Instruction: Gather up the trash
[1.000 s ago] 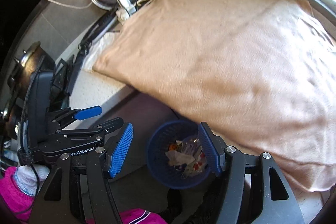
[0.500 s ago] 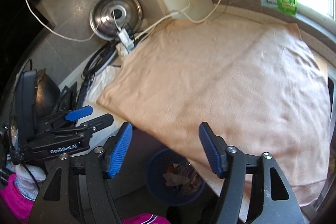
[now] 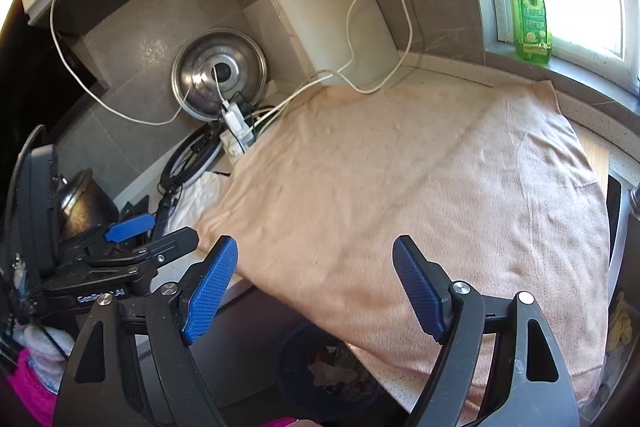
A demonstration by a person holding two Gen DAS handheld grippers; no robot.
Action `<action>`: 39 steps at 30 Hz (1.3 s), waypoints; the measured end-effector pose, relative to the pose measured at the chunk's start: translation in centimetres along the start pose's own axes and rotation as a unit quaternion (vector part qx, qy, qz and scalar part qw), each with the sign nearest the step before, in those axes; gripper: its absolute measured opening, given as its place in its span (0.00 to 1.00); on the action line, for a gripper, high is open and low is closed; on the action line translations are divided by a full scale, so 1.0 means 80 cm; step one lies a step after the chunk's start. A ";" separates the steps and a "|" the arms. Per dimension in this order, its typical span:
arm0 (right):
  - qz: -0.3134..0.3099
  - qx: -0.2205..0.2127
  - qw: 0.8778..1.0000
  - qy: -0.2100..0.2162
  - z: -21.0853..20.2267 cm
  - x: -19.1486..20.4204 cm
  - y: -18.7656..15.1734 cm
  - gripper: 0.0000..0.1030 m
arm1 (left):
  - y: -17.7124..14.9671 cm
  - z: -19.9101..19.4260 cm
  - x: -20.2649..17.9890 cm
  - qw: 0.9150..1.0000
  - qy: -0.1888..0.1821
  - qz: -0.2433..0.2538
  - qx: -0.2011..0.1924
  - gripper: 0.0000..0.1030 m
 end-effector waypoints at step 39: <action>0.010 0.000 1.000 -0.001 0.008 -0.001 0.005 0.78 | 0.008 0.000 -0.007 1.000 -0.006 0.006 -0.001 0.97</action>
Point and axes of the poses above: each gripper's, at about its wrist camera, not at the fingertips, and z roughly the way its jaws point, x to its left, y to its top, the point moved 2 cm from there along z, roughly the way its jaws point, and after that the axes turned 13 degrees about -x, right-handed, at the moved point
